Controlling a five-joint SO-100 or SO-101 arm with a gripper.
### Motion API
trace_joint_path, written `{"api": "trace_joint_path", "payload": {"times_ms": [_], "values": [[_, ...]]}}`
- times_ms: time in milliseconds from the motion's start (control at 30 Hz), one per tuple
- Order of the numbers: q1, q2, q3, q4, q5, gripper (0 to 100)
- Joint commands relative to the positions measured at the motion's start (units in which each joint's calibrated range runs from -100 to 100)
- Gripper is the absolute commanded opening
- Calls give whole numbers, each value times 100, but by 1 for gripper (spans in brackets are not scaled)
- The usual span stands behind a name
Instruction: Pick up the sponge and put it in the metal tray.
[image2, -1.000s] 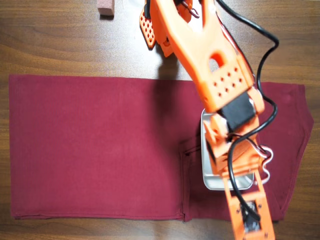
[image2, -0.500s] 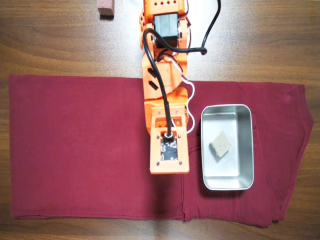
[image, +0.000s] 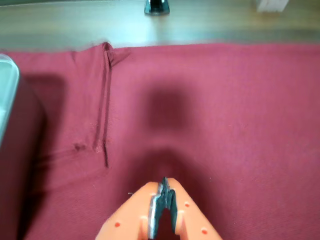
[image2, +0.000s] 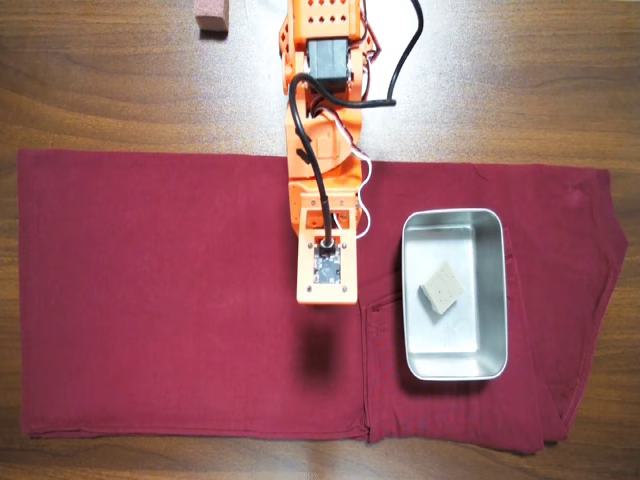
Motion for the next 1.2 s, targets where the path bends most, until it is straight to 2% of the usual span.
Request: {"api": "trace_joint_path", "payload": {"times_ms": [0,100,233,433,567,633,800,1167], "values": [[22,-389,268,21,49,0],[22,-602,368,94,73,0],[31,-1001,368,943,34,0],[12,-1090,368,1551,-10,0],[12,-1090,378,3949,78,0],[2,-1090,378,4594,161,0],[-65,-1090,378,4732,-215,0],[-74,-1090,378,4732,-234,0]]}}
